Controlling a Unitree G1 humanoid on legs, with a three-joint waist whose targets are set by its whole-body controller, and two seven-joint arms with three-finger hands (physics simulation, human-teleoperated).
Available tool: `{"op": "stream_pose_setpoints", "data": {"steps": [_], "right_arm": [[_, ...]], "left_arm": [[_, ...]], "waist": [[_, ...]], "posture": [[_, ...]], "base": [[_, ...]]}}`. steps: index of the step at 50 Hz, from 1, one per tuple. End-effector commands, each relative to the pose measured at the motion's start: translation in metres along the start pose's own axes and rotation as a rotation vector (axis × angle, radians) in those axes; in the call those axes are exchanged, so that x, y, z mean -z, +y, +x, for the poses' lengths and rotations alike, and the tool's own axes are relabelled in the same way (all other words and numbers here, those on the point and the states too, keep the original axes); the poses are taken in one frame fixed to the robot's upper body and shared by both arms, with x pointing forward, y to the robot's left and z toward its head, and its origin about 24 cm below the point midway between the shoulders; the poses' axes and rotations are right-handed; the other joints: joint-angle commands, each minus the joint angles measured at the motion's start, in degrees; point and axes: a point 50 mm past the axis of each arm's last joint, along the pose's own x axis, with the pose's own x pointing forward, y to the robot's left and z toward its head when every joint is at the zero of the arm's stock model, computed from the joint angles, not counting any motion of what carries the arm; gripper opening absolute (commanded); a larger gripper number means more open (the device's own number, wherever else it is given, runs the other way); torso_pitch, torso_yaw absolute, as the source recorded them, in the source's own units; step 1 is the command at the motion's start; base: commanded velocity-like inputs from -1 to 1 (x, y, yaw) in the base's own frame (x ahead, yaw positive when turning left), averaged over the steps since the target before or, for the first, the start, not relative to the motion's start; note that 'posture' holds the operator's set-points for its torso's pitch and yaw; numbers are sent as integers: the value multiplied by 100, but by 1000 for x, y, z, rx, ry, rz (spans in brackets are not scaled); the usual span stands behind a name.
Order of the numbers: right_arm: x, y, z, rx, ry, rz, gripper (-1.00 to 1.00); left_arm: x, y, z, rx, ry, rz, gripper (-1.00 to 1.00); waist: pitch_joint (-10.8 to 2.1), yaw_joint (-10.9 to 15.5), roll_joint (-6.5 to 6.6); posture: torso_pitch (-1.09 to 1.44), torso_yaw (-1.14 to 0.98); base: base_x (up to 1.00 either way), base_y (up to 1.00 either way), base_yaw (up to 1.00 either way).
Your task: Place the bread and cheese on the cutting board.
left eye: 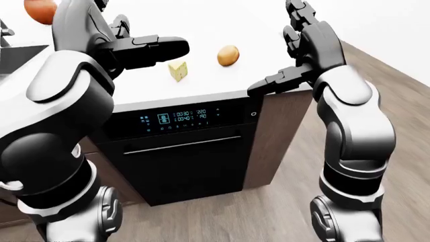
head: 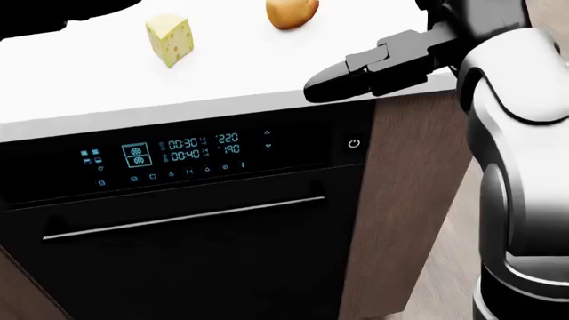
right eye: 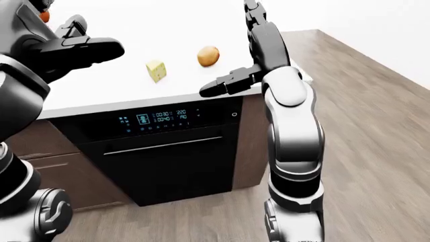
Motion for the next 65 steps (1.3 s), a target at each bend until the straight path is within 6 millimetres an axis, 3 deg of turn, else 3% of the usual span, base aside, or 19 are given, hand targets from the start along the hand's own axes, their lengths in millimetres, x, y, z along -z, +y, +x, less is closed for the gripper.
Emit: {"op": "stream_pose_setpoints", "data": {"steps": [1,4,9,15,16,22,28,30,31,32,37,42,44,51,52,55,56,61,65], "right_arm": [[-26,-11,-5,57,-126,-20,100],[-24,-11,-4,61,-119,-17,100],[-22,-11,-4,59,-111,-18,100],[-21,-11,-4,56,-108,-12,100],[-21,-11,-4,53,-108,-14,100],[-22,-10,-4,49,-112,-19,100],[-21,-10,-4,46,-109,-24,100],[-21,-9,-4,44,-103,-24,100],[-20,-9,-4,44,-103,-22,100],[-20,-9,-4,44,-103,-23,100],[-23,-8,-5,42,-116,-23,100],[-22,-7,-3,39,-110,-34,100],[-21,-6,-3,36,-110,-40,100],[-20,-7,-4,40,-106,-36,100],[-20,-7,-4,41,-105,-34,100],[-21,-7,-4,40,-114,-24,100],[-21,-7,-4,42,-112,-22,100],[-22,-7,-4,38,-116,-17,100],[-22,-6,-4,35,-119,-34,100]], "left_arm": [[-20,-4,-7,28,-106,-22,100],[-20,-4,-6,27,-106,-23,100],[-20,-3,-6,26,-106,-27,100],[-21,-3,-6,26,-105,-27,100],[-20,-3,-6,27,-104,-27,100],[-21,-2,-6,24,-107,-28,100],[-20,-3,-6,25,-107,-27,100],[-20,-2,-6,24,-107,-26,100],[-21,-3,-6,25,-107,-26,100],[-21,-3,-6,25,-107,-25,100],[-21,-3,-6,25,-108,-24,100],[-20,-3,-6,24,-108,-24,100],[-20,-3,-6,25,-108,-21,100],[-21,-4,-7,24,-110,-17,100],[-20,-4,-7,24,-110,-17,100],[-20,-3,-7,23,-110,-17,100],[-21,-3,-7,23,-110,-17,100],[-20,-3,-6,22,-110,-17,100],[-20,-3,-6,23,-110,-16,100]], "waist": [[-231,-57,-19],[-165,-45,-161],[-365,92,-497],[-487,146,-321],[-628,149,-286],[-401,108,-184],[-421,124,-290],[-368,152,-419],[-522,153,-484],[-521,169,-408],[-311,163,-564],[-206,106,-394],[-404,74,-101],[-375,118,-327],[-222,116,-371],[-357,173,-617],[-313,155,-454],[-438,93,-244],[-460,55,-265]], "posture": [[0,0],[0,0],[0,0],[0,0],[0,0],[0,0],[0,0],[0,0],[0,0],[0,0],[0,0],[0,0],[0,0],[0,0],[0,0],[0,0],[0,0],[0,0],[0,0]], "base": [[0,0,0],[0,0,0],[0,0,0],[0,0,0],[6,0,0],[21,0,0],[26,0,0],[14,0,0],[0,0,0],[0,0,0],[0,0,0],[0,0,0],[5,1,0],[23,9,0],[0,0,0],[0,0,0],[0,0,0],[0,0,0],[0,0,0]]}}
